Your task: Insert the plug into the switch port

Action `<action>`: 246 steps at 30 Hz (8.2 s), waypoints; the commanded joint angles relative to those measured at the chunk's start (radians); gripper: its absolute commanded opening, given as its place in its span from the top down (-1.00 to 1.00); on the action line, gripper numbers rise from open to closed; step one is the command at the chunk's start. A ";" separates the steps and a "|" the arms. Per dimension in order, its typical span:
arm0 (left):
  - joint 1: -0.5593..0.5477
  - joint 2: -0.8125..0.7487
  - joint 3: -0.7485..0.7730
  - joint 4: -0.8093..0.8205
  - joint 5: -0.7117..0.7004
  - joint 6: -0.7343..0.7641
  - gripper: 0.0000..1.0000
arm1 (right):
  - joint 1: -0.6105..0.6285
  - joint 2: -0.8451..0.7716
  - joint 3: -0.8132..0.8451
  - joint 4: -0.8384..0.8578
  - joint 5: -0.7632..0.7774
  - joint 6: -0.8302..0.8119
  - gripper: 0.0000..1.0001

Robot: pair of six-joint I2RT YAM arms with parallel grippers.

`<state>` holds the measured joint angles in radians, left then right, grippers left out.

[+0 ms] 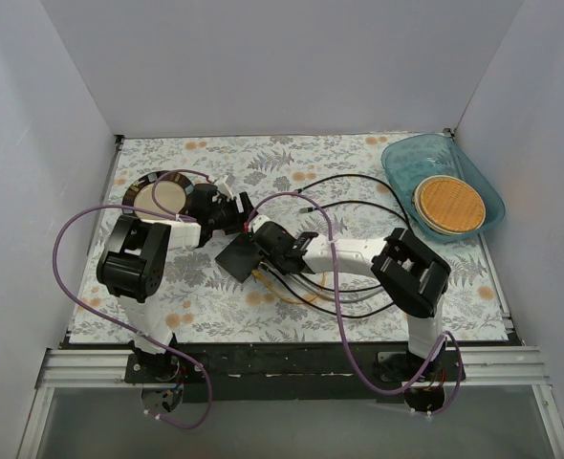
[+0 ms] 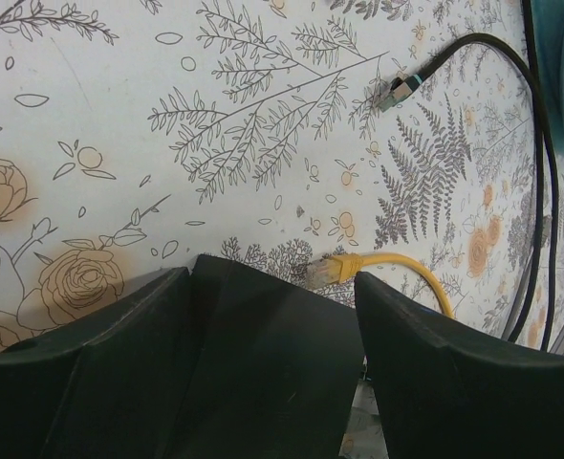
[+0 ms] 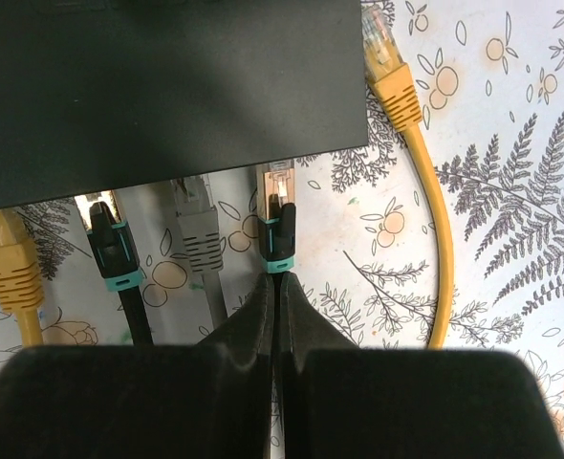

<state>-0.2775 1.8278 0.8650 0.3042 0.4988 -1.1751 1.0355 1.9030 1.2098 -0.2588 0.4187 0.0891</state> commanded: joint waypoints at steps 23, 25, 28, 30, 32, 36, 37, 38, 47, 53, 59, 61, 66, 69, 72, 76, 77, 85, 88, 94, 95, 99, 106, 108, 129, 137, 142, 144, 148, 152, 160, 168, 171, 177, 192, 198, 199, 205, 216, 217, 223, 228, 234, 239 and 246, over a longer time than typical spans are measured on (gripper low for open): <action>-0.009 0.019 0.000 -0.051 0.020 0.009 -0.43 | 0.011 0.110 0.177 -0.065 -0.116 -0.086 0.97; -0.009 0.021 0.002 -0.051 0.018 0.009 -0.43 | 0.011 0.111 0.177 -0.072 -0.116 -0.084 0.97; -0.011 0.024 0.002 -0.051 0.023 0.008 -0.44 | 0.011 0.094 0.174 -0.068 -0.115 -0.071 0.97; -0.009 0.022 -0.001 -0.051 0.024 0.011 -0.43 | 0.009 0.087 0.175 -0.060 -0.116 -0.057 0.97; -0.009 0.025 -0.003 -0.051 0.029 0.014 -0.42 | 0.002 0.080 0.186 -0.059 -0.130 -0.048 0.97; -0.009 0.027 -0.006 -0.057 0.027 0.022 -0.40 | -0.014 0.076 0.220 -0.059 -0.156 -0.037 0.97; -0.009 0.027 -0.009 -0.060 0.026 0.026 -0.40 | -0.014 0.077 0.241 -0.063 -0.159 -0.040 0.97; -0.009 0.027 -0.008 -0.060 0.026 0.026 -0.40 | -0.017 0.082 0.253 -0.077 -0.162 -0.045 0.97; -0.009 0.025 -0.004 -0.066 0.015 0.029 -0.43 | -0.026 0.096 0.356 -0.117 -0.164 -0.061 0.97; -0.009 0.028 -0.003 -0.065 0.020 0.026 -0.43 | -0.028 0.102 0.356 -0.117 -0.172 -0.029 0.97; -0.005 0.014 -0.012 -0.066 -0.011 0.012 -0.58 | -0.028 0.079 0.278 -0.090 -0.143 0.020 0.97; 0.004 0.001 -0.021 -0.063 -0.017 -0.004 -0.71 | -0.028 0.062 0.234 -0.070 -0.133 0.035 0.97; 0.032 -0.018 -0.043 -0.053 -0.022 -0.024 -0.80 | -0.025 0.001 0.130 0.010 -0.115 0.040 0.97; 0.041 -0.015 -0.049 -0.040 -0.003 -0.032 -0.80 | -0.017 -0.037 0.062 0.073 -0.100 0.035 0.97; 0.043 -0.007 -0.050 -0.034 0.013 -0.035 -0.78 | 0.000 -0.062 0.013 0.114 -0.074 0.026 0.97; 0.043 -0.002 -0.053 -0.028 0.026 -0.035 -0.75 | 0.012 -0.059 0.000 0.130 -0.043 0.027 0.97; 0.043 -0.001 -0.052 -0.030 0.024 -0.035 -0.74 | 0.012 -0.056 0.007 0.131 -0.044 0.029 0.97; 0.044 0.010 -0.050 -0.028 0.038 -0.029 -0.61 | 0.015 -0.013 0.036 0.093 -0.018 0.034 0.97; 0.044 0.018 -0.049 -0.033 0.037 -0.021 -0.53 | 0.017 -0.013 0.036 0.078 -0.009 0.037 0.97; 0.044 0.031 -0.047 -0.034 0.044 -0.014 -0.36 | 0.017 -0.022 0.020 0.073 -0.014 0.041 0.97; 0.044 0.033 -0.047 -0.034 0.044 -0.015 -0.34 | 0.018 -0.022 0.014 0.073 -0.015 0.040 0.97; 0.044 0.034 -0.044 -0.037 0.044 -0.015 -0.33 | 0.018 -0.028 0.007 0.070 -0.014 0.043 0.97; 0.044 0.045 -0.040 -0.040 0.043 -0.015 -0.36 | 0.028 -0.084 -0.058 0.096 -0.001 0.057 0.97; 0.044 0.045 -0.038 -0.045 0.040 -0.015 -0.37 | 0.029 -0.101 -0.069 0.101 -0.001 0.061 0.97; 0.044 0.044 -0.038 -0.050 0.046 -0.011 -0.38 | 0.035 0.005 -0.001 0.076 -0.018 0.074 0.97; 0.044 0.050 -0.035 -0.048 0.050 -0.009 -0.38 | 0.034 0.037 0.022 0.084 -0.014 0.075 0.97; 0.043 0.056 -0.034 -0.050 0.053 -0.003 -0.38 | 0.035 0.034 0.013 0.090 0.014 0.096 0.97; 0.044 0.057 -0.034 -0.053 0.052 -0.003 -0.38 | 0.034 0.027 0.007 0.095 0.023 0.098 0.97; 0.043 0.060 -0.034 -0.048 0.055 -0.004 -0.37 | 0.032 0.018 0.004 0.095 0.035 0.106 0.97; 0.043 0.059 -0.035 -0.048 0.058 -0.005 -0.37 | 0.031 0.019 0.008 0.092 0.042 0.116 0.97; 0.043 0.059 -0.037 -0.048 0.060 -0.006 -0.37 | 0.023 0.001 0.002 0.096 0.061 0.127 0.97; 0.043 0.057 -0.040 -0.048 0.064 -0.006 -0.37 | 0.020 0.016 0.022 0.102 0.045 0.132 0.97; 0.044 0.059 -0.041 -0.048 0.064 -0.006 -0.37 | 0.018 0.021 0.042 0.101 0.042 0.130 0.97; 0.044 0.067 -0.040 -0.047 0.072 -0.006 -0.36 | 0.020 0.028 0.077 0.090 0.042 0.124 0.97; 0.044 0.073 -0.043 -0.043 0.076 -0.014 -0.36 | 0.037 0.051 0.134 0.036 0.107 0.120 0.97; 0.044 0.074 -0.041 -0.043 0.075 -0.012 -0.36 | 0.046 0.053 0.148 0.029 0.132 0.120 0.97; 0.044 0.074 -0.041 -0.043 0.075 -0.014 -0.36 | 0.046 0.054 0.148 0.030 0.131 0.120 0.97; 0.043 0.074 -0.046 -0.042 0.083 -0.014 -0.33 | 0.046 0.082 0.152 0.047 0.120 0.115 0.97; 0.044 0.073 -0.054 -0.037 0.084 -0.011 -0.28 | 0.046 0.129 0.273 -0.002 0.042 0.084 0.97; 0.044 0.073 -0.054 -0.037 0.084 -0.009 -0.28 | 0.046 0.137 0.304 -0.029 0.034 0.081 0.97; 0.044 0.065 -0.057 -0.036 0.080 -0.015 -0.28 | 0.043 0.183 0.393 -0.152 -0.021 0.098 0.97; 0.044 0.067 -0.057 -0.036 0.081 -0.015 -0.27 | 0.034 0.165 0.402 -0.154 -0.046 0.124 0.97; 0.043 0.064 -0.060 -0.034 0.087 -0.011 -0.23 | 0.014 0.146 0.416 -0.142 -0.052 0.118 0.97; 0.043 0.067 -0.061 -0.034 0.089 -0.009 -0.22 | 0.011 0.146 0.435 -0.106 -0.098 0.052 0.97; 0.044 0.070 -0.063 -0.034 0.090 -0.005 -0.22 | 0.009 0.130 0.409 -0.094 -0.095 -0.002 0.97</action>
<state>-0.2108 1.8668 0.8455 0.4011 0.5430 -1.1816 1.0431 2.0861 1.5620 -0.5613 0.3408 0.1421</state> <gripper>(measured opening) 0.609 0.030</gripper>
